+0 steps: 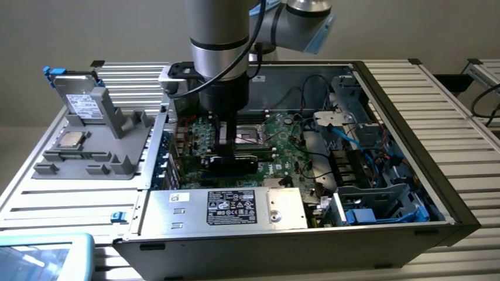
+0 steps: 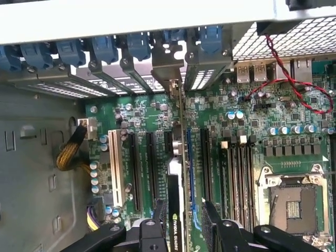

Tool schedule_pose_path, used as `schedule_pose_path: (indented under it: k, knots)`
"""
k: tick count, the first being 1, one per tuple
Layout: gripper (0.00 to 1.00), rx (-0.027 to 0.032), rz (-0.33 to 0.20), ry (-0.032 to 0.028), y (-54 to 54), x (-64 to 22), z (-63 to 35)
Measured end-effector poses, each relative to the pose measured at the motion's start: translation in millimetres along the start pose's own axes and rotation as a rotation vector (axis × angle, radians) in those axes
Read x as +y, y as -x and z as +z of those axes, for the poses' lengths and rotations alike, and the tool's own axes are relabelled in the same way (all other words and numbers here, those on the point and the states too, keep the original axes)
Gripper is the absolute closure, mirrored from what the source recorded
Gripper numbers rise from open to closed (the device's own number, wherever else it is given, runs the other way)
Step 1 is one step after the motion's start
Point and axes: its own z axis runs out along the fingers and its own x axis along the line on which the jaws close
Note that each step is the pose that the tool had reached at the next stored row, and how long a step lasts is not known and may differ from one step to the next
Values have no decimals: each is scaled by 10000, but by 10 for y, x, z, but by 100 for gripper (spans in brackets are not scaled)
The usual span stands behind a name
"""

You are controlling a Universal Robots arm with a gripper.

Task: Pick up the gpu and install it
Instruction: 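Insert the gpu into the slot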

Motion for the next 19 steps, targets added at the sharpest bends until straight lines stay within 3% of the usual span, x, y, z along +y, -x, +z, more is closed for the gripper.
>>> schedule_pose_path:
  k: [8,9,11,13,16,19]
  knots:
    - [59,-2,0,1,-42,35,22]
    - [59,-32,-1,-5,-49,38,25]
    - [59,-150,5,-50,-62,47,36]
    - [59,-208,7,-60,-66,53,39]
    - [59,-265,9,-69,-97,76,57]
    - [59,-269,9,-68,-100,80,64]
